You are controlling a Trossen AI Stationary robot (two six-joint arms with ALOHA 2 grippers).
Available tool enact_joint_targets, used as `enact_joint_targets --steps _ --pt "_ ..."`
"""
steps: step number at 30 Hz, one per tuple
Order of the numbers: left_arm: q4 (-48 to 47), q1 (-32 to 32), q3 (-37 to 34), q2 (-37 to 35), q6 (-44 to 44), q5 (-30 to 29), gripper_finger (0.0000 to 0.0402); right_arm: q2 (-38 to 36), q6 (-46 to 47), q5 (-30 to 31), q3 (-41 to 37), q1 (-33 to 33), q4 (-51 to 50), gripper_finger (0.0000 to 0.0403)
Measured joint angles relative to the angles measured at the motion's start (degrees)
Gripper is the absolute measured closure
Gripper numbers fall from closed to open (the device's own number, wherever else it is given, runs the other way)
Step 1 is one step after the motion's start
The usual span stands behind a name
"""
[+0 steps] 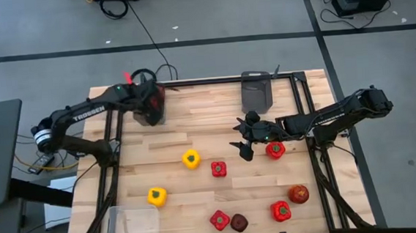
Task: Sort produce into baskets
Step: Put the red apple into the left black bin
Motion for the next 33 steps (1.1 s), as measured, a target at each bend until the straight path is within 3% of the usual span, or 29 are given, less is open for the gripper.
enact_joint_targets --steps 6,19,26,33 --pt "6.4 6.5 -4.2 0.0 5.4 6.1 0.0102 0.0 0.0 0.1 0.0 -0.1 -0.1 0.008" --pt "9.8 9.1 -6.4 0.0 5.7 6.2 0.0014 -1.5 1.3 0.4 0.9 -0.2 -3.4 0.008" --pt "7.8 8.9 -4.2 -0.2 4.2 3.7 0.0009 -3.6 5.0 0.7 6.0 0.3 -16.8 0.008" --pt "10.8 1.2 0.2 -3.1 2.7 3.6 0.0009 -3.9 19.0 2.3 11.2 2.3 -48.5 0.008"
